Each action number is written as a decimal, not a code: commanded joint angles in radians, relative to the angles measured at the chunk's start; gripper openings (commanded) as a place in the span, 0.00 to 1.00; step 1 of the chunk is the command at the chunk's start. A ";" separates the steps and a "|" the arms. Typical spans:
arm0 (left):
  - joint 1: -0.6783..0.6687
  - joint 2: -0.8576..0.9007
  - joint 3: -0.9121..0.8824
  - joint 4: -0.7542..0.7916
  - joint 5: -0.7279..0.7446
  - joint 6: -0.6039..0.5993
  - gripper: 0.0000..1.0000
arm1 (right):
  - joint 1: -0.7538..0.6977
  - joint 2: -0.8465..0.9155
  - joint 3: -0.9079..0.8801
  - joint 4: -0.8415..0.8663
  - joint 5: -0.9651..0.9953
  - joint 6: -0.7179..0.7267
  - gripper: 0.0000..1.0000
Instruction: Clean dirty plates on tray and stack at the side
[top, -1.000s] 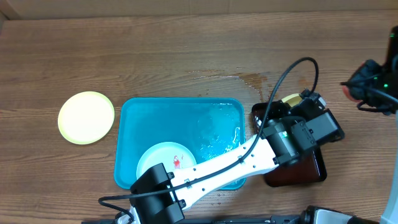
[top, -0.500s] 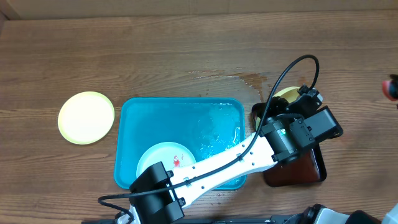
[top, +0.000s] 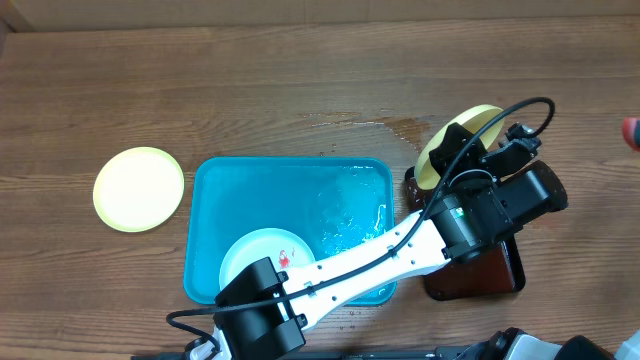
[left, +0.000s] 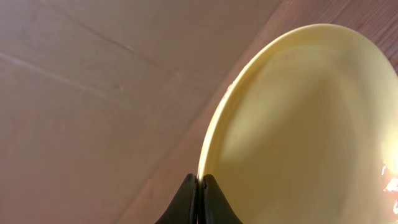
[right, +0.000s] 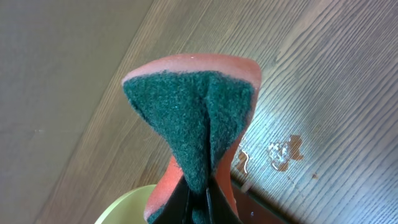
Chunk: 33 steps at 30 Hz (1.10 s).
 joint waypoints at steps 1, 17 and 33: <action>-0.006 0.012 0.013 0.026 -0.060 0.179 0.04 | -0.006 -0.023 0.036 0.010 -0.010 0.003 0.04; -0.007 0.012 0.013 0.037 -0.063 0.220 0.04 | -0.006 -0.023 0.036 0.006 -0.011 0.003 0.04; 0.037 0.012 0.013 -0.193 0.152 -0.224 0.04 | -0.006 -0.023 0.036 0.001 -0.036 -0.006 0.04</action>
